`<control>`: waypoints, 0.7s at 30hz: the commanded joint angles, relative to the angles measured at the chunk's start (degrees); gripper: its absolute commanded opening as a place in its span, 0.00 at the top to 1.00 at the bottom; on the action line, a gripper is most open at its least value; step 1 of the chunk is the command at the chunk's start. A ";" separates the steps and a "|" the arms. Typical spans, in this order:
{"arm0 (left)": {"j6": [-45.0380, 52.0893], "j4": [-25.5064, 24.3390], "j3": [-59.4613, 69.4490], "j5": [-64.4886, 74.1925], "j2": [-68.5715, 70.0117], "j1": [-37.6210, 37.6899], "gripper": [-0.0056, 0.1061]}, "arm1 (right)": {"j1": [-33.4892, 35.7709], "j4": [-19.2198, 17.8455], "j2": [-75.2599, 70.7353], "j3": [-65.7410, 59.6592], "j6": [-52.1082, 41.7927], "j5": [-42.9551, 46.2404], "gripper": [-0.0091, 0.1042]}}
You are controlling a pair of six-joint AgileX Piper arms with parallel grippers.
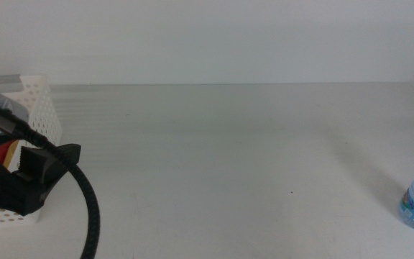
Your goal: Use arms to grab the bottles and put them into the dustbin to the left of the table.
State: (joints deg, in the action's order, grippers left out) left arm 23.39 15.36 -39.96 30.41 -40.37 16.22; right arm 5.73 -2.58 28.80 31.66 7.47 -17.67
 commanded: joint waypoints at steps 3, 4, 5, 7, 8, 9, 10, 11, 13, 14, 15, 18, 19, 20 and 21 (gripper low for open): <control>-0.87 1.03 -1.60 -3.79 0.16 0.22 0.14 | -0.30 -2.75 0.59 -1.71 -0.55 7.38 0.37; -0.87 1.03 -1.60 -3.79 0.16 0.22 0.14 | -0.30 -2.99 0.23 -3.31 -0.55 9.07 0.37; -0.87 1.03 -1.60 -3.79 0.16 0.22 0.14 | -0.30 -3.11 -0.16 -4.56 -0.55 10.22 0.37; -0.87 1.03 -1.60 -3.79 0.16 0.22 0.14 | -0.30 -2.88 -0.66 -7.32 -0.50 11.85 0.37; -0.87 1.03 -1.60 -3.79 0.16 0.22 0.14 | -0.30 -2.71 -0.79 -8.42 -0.50 12.36 0.37; -0.87 1.03 -1.60 -3.79 0.16 0.22 0.14 | -0.30 -2.30 -0.79 -9.73 -0.50 12.79 0.37; -0.87 1.03 -1.60 -3.79 0.16 0.22 0.14 | -0.30 -2.06 -0.73 -11.14 -0.50 13.48 0.37; -0.87 1.03 -1.60 -3.79 0.16 0.22 0.14 | -0.30 -2.00 -0.73 -12.60 -0.50 14.29 0.37; -0.87 1.03 -1.60 -3.79 0.16 0.22 0.14 | -0.30 -2.08 -0.73 -15.61 -0.50 16.75 0.37; -0.87 1.03 -1.60 -3.79 0.16 0.22 0.14 | -0.30 -2.08 -0.73 -16.79 -0.50 18.13 0.37; -0.87 1.03 -1.60 -3.79 0.16 0.22 0.14 | -0.30 -2.08 -0.73 -18.31 -0.50 20.12 0.37; -0.87 1.03 -1.60 -3.79 0.16 0.22 0.14 | -0.30 -2.08 -0.73 -22.74 -0.50 27.14 0.37; -0.87 1.03 -1.60 -3.79 0.16 0.22 0.14 | -0.30 -2.08 -0.73 -24.40 -0.50 29.80 0.37; -0.87 1.03 -1.60 -3.79 0.16 0.22 0.14 | -0.30 -2.08 -0.73 -25.98 -0.50 31.68 0.37; -0.87 1.03 -1.60 -3.79 0.16 0.22 0.14 | -0.30 -2.08 -0.73 -27.51 -0.50 33.67 0.37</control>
State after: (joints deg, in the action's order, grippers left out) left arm 23.39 15.36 -39.96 30.41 -40.37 16.22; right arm 5.73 -4.32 27.89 4.44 7.47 7.85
